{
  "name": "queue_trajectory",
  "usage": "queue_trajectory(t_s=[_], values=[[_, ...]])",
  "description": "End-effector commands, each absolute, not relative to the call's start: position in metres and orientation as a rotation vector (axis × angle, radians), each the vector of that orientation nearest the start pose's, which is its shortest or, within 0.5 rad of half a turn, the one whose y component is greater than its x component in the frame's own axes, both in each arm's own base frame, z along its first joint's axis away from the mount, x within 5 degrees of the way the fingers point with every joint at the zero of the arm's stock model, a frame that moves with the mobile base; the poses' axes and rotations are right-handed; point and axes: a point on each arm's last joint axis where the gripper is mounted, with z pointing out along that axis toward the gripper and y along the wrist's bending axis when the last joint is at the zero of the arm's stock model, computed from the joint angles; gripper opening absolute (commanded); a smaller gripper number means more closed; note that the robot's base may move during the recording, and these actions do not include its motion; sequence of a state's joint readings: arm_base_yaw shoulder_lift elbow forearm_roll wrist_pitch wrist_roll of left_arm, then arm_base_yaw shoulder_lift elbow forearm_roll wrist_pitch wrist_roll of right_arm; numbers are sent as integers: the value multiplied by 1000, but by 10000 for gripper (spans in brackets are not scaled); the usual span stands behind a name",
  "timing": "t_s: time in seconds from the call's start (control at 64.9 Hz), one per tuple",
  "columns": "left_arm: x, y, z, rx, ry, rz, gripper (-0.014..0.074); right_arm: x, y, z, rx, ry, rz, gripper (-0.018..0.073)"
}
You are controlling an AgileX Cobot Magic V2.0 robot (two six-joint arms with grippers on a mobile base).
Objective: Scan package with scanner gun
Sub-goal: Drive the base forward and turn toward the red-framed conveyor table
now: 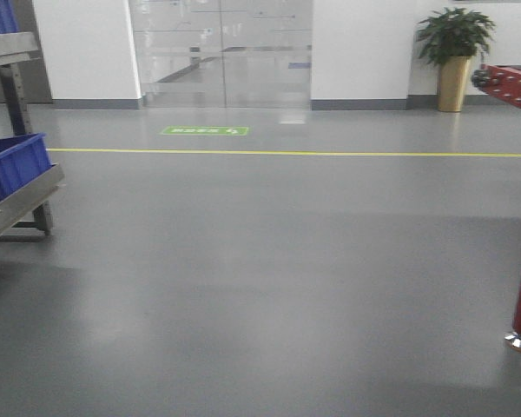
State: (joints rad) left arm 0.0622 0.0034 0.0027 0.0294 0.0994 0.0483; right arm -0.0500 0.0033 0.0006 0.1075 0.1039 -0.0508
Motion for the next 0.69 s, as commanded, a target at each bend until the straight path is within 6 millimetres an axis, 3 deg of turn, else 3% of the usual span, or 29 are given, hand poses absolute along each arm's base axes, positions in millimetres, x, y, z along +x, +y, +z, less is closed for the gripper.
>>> queue_trajectory(t_s=[0.0,0.678], values=[[56,3,206,13,1564,100,-111,56,-2,206,73,1563,9,-151],[56,-2,206,92,1560,21,-111,56,-2,206,73,1563,9,-151]])
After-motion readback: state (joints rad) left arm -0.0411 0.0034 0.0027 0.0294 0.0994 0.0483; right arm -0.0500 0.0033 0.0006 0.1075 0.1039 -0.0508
